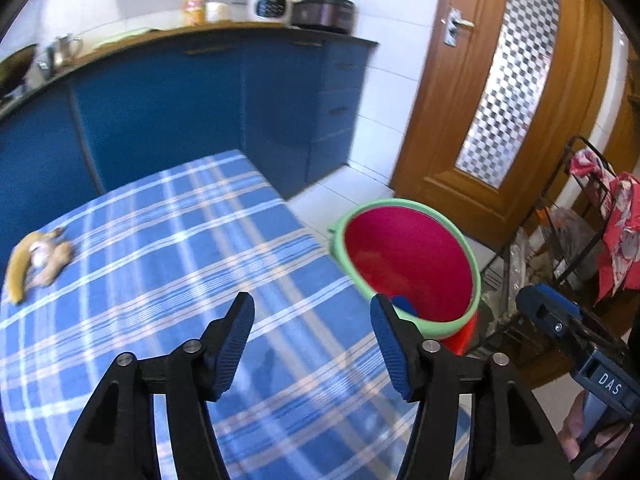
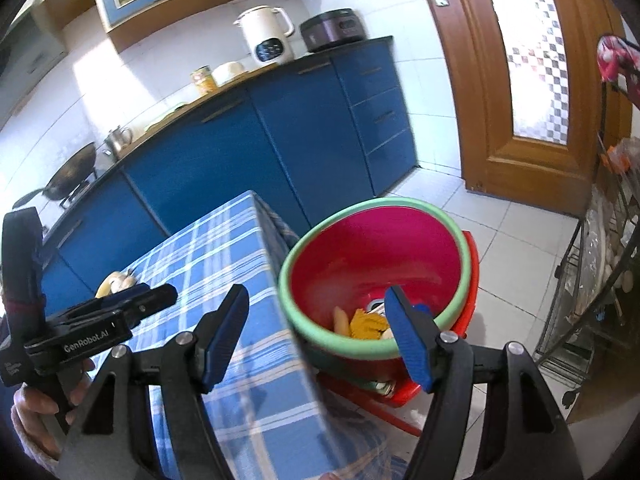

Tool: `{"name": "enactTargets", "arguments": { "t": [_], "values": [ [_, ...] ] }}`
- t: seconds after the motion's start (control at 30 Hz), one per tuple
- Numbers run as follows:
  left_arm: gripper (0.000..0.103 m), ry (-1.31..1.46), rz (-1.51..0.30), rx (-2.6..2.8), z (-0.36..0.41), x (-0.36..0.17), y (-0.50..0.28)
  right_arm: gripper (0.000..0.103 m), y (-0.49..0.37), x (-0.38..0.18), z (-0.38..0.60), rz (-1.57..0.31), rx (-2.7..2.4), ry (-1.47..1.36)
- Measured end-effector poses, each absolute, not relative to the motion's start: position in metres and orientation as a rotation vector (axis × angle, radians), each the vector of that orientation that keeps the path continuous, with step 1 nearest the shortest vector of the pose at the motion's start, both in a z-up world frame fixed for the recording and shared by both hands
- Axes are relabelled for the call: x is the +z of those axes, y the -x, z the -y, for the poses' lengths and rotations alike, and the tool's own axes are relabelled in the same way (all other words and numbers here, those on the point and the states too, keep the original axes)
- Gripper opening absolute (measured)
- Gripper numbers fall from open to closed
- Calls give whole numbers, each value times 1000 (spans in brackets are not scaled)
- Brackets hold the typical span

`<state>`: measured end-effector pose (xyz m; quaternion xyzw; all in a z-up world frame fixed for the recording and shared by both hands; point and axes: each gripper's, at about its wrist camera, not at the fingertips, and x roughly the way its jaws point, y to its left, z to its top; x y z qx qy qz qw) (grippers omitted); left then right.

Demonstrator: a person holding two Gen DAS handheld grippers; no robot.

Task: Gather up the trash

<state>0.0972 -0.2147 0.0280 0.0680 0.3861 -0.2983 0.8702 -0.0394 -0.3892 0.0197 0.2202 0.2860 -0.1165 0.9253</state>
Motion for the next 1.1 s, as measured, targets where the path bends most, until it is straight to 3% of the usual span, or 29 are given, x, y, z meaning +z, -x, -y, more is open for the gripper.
{"name": "enactTargets", "arguments": {
  "t": [0.2,0.47,1.1],
  "values": [
    [71,-151,-764,-517,178,36,-76,78,52,25,362,-581,-218,-424],
    [72,-109,-763,-443,138,31,-56,81,60,33,324,-584,-185,-351],
    [75,-42,-638,-354,90,59,-15,81,81,52,280,-529,-125,-281]
  ]
}}
